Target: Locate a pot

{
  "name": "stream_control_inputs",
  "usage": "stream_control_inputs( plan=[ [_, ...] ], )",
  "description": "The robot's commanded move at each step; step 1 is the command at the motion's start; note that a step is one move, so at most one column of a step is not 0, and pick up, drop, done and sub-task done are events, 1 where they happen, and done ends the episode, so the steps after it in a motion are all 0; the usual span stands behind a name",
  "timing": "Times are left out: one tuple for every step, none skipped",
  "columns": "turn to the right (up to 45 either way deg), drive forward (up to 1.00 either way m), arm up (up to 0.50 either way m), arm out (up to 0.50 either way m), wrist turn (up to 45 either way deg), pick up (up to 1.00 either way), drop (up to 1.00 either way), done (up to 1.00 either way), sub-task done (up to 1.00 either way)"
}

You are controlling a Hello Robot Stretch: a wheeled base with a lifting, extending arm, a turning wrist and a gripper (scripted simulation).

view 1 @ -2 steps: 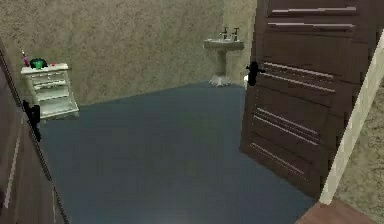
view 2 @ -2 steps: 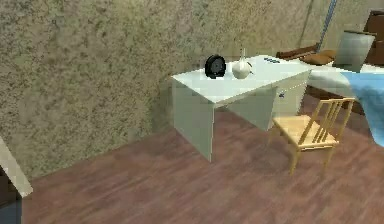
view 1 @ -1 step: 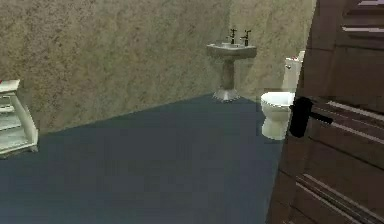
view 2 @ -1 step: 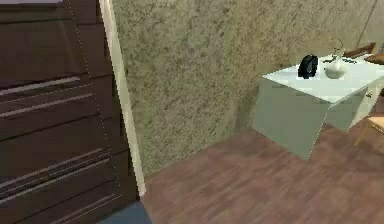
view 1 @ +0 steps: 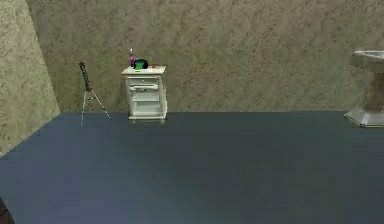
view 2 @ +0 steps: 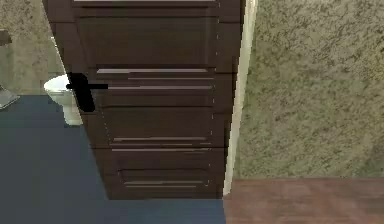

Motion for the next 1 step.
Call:
stream_control_inputs(
  plan=[
    [0.0,0.85,0.0,0.0,0.0,0.0,0.0,0.0,0.0]
  ],
)
